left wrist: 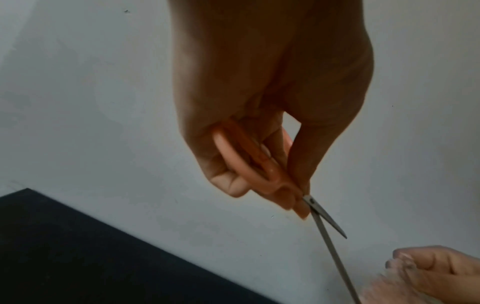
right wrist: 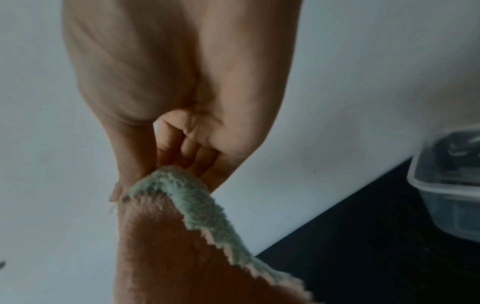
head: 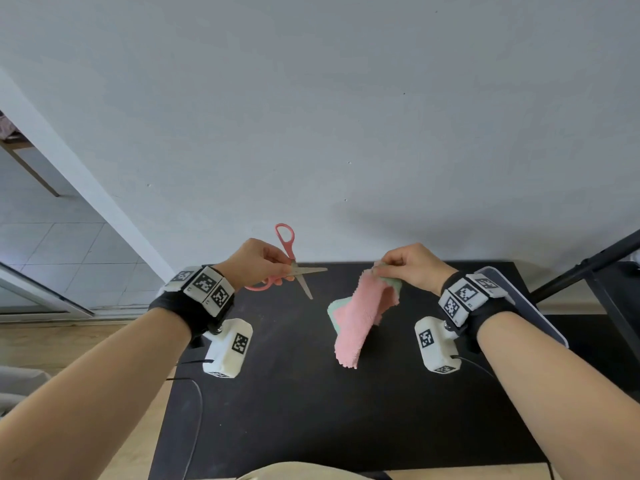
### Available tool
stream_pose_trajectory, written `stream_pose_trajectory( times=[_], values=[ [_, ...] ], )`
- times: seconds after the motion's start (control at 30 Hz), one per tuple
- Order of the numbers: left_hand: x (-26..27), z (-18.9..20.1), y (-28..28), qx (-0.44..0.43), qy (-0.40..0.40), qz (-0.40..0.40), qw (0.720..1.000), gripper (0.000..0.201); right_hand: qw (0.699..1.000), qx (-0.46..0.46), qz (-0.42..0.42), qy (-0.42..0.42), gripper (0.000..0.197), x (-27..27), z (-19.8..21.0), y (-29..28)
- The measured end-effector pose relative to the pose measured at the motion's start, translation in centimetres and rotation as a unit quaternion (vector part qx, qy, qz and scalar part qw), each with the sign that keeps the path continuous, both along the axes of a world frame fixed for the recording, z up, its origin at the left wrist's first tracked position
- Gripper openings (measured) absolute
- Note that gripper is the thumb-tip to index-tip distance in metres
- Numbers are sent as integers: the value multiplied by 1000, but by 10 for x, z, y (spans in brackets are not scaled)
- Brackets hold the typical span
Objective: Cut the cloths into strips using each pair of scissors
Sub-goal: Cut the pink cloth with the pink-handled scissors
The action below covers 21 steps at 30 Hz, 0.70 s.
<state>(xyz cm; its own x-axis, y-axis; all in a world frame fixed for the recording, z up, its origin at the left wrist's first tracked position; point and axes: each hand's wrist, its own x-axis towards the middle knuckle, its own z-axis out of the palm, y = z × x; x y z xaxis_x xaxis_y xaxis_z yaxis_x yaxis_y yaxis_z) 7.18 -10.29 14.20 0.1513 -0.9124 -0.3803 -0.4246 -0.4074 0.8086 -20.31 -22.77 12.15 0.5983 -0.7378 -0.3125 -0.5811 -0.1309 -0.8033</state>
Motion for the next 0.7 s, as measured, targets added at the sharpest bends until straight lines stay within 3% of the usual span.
stream_pose_trajectory(
  times=[0.13, 0.23, 0.33, 0.53, 0.7],
  values=[
    [-5, 3, -3, 7, 10, -39, 999, 7, 997, 29, -49, -60, 17, 13, 3, 0],
    [-15, 4, -7, 13, 14, -69, 997, 8, 987, 76, -81, -121, 11, 33, 8, 10],
    [-26, 6, -12, 9, 18, -87, 996, 7, 978, 114, -70, -162, 11, 51, 11, 21],
    [-31, 9, -15, 10, -2, -85, 996, 7, 985, 100, -13, -138, 10, 60, 11, 28],
    [-29, 9, -14, 0, 16, -68, 998, 8, 992, 82, 17, -96, 21, 62, 10, 31]
  ],
)
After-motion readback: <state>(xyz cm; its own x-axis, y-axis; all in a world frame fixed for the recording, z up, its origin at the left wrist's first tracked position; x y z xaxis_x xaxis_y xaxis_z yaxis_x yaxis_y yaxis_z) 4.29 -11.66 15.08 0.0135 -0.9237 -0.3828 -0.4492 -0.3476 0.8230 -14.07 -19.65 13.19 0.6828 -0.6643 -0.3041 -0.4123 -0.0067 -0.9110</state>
